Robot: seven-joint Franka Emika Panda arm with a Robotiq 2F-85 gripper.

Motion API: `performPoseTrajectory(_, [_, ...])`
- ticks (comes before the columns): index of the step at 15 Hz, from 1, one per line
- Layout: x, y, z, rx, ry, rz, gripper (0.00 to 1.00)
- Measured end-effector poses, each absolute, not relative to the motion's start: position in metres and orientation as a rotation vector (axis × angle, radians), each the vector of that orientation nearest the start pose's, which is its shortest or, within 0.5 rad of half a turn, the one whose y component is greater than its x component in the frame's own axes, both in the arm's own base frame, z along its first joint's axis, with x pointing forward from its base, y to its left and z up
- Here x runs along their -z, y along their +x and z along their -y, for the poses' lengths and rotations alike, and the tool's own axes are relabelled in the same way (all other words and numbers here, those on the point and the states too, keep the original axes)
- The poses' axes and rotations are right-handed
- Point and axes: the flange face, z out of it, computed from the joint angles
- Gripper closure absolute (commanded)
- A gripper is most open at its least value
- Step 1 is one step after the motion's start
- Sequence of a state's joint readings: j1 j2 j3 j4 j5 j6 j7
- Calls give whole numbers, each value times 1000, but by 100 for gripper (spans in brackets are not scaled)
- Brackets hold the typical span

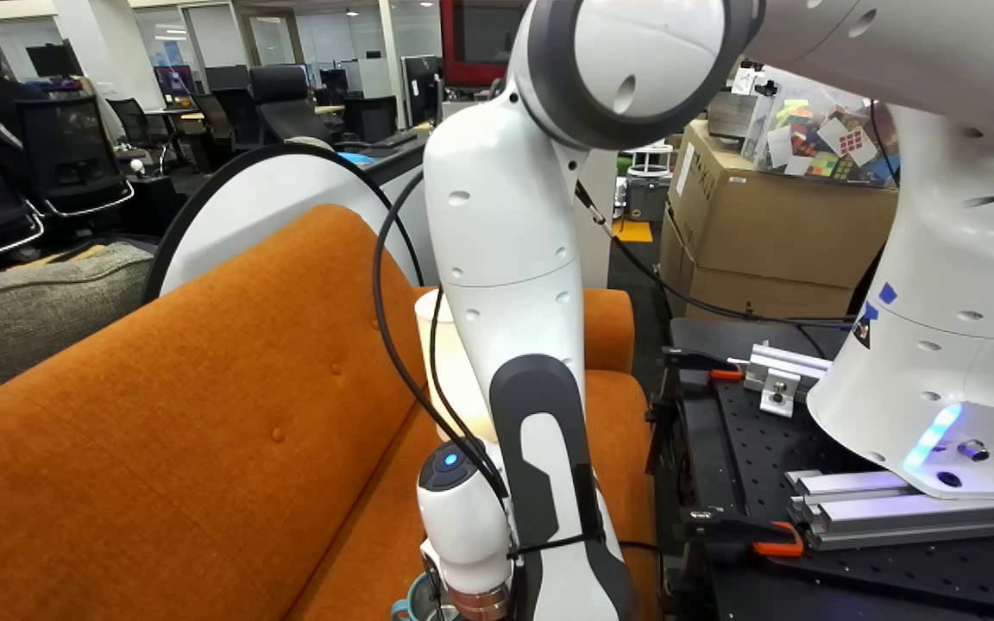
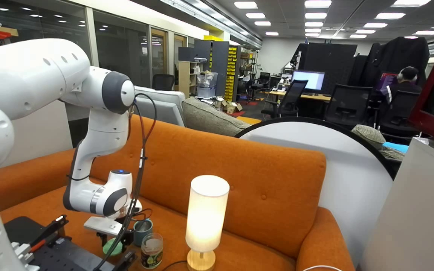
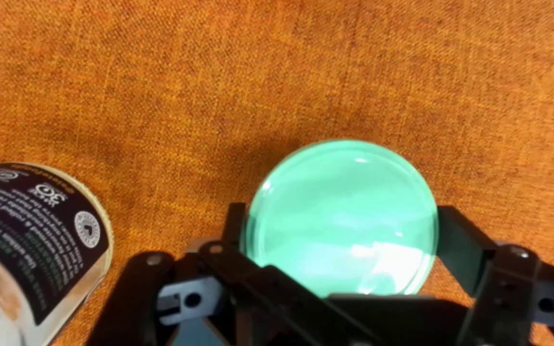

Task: Cover the glass container with the green lid

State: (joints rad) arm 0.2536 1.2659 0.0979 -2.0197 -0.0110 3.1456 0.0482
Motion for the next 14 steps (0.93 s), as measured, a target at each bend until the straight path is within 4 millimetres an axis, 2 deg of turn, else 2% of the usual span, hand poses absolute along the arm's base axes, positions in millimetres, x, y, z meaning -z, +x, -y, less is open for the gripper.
performPoseTrajectory(4, [118,402,-156,-161,-3068,352,30])
performPoseTrajectory(10, [58,422,-126,34,-3115,254,30])
performPoseTrajectory(14, [29,436,-109,108,-3136,177,30])
